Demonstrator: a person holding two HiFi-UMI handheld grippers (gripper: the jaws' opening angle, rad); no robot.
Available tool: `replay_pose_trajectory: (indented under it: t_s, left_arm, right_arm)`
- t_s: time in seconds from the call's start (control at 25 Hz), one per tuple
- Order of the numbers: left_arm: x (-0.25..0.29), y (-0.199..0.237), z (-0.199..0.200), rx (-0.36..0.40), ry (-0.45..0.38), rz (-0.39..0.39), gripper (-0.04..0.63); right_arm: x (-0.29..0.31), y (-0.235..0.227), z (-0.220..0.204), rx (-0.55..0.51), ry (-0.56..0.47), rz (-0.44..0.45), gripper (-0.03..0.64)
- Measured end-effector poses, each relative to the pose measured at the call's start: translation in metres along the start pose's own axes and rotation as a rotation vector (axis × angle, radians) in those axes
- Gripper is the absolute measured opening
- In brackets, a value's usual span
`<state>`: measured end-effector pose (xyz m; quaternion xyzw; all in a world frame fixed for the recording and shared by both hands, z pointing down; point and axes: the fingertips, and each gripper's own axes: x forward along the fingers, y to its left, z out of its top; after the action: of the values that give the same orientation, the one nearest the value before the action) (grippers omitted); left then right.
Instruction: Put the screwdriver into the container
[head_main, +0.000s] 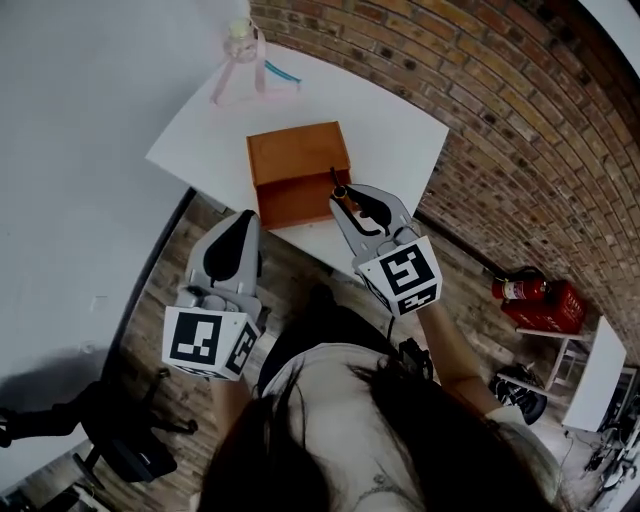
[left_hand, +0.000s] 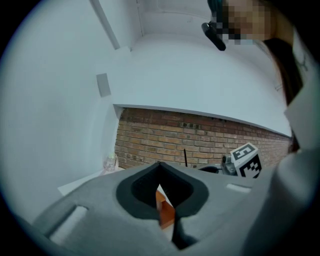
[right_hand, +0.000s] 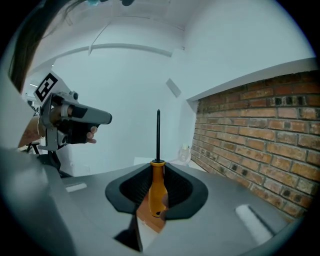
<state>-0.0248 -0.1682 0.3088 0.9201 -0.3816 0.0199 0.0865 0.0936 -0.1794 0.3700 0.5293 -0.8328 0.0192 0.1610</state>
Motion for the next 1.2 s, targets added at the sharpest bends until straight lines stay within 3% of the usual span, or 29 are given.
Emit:
replay_pose_trajectory:
  t_s: [0.6,1.2]
  left_arm:
    - [0.022,0.023,-0.005,-0.022,0.035,0.114,0.002]
    - [0.032,0.036,-0.019,-0.046,0.074,0.179,0.002]
  right_arm:
    - [0.054,-0.02,-0.05,-0.077,0.126,0.126,0.084]
    - [0.094,-0.024,-0.114,-0.166,0.291,0.222,0.084]
